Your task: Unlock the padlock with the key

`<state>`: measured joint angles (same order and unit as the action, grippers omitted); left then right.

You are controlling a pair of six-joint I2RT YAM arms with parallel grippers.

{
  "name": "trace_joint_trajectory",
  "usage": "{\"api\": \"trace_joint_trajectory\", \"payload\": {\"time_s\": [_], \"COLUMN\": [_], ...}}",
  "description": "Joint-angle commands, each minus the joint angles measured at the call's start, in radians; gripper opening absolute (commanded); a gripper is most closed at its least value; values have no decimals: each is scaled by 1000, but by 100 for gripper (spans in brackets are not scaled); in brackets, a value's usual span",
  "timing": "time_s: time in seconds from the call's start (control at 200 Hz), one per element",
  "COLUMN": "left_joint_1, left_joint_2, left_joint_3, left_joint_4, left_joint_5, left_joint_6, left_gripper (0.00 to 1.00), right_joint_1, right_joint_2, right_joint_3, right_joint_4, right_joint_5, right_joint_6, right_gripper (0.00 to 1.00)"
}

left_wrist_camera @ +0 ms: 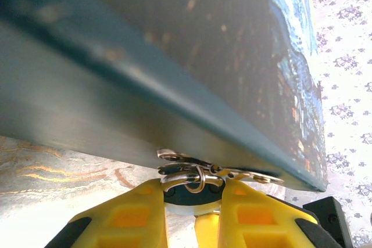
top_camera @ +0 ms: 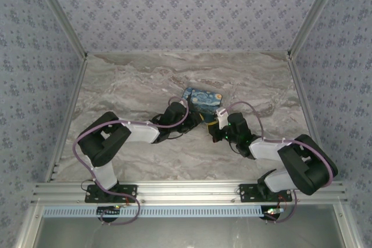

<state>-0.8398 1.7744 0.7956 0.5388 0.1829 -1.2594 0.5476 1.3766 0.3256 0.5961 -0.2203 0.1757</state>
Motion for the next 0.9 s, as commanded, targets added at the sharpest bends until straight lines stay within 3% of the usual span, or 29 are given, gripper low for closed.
{"api": "trace_joint_trajectory", "payload": {"time_s": [0.0, 0.44, 0.894], "left_joint_1": [-10, -23, -30], "left_joint_2": [-23, -36, -24], "left_joint_3": [-9, -6, -1], "left_joint_4": [80, 97, 88], "left_joint_5": [18, 33, 29], "left_joint_6": [-37, -66, -60], "left_gripper": [20, 20, 20], "right_joint_1": [-10, -20, -22], "right_joint_2": [8, 65, 69], "right_joint_3": [23, 64, 88], "right_joint_4": [69, 109, 148], "right_joint_5": [-31, -87, -134], "right_joint_6": [11, -12, 103], "right_gripper": [0, 0, 0]}}
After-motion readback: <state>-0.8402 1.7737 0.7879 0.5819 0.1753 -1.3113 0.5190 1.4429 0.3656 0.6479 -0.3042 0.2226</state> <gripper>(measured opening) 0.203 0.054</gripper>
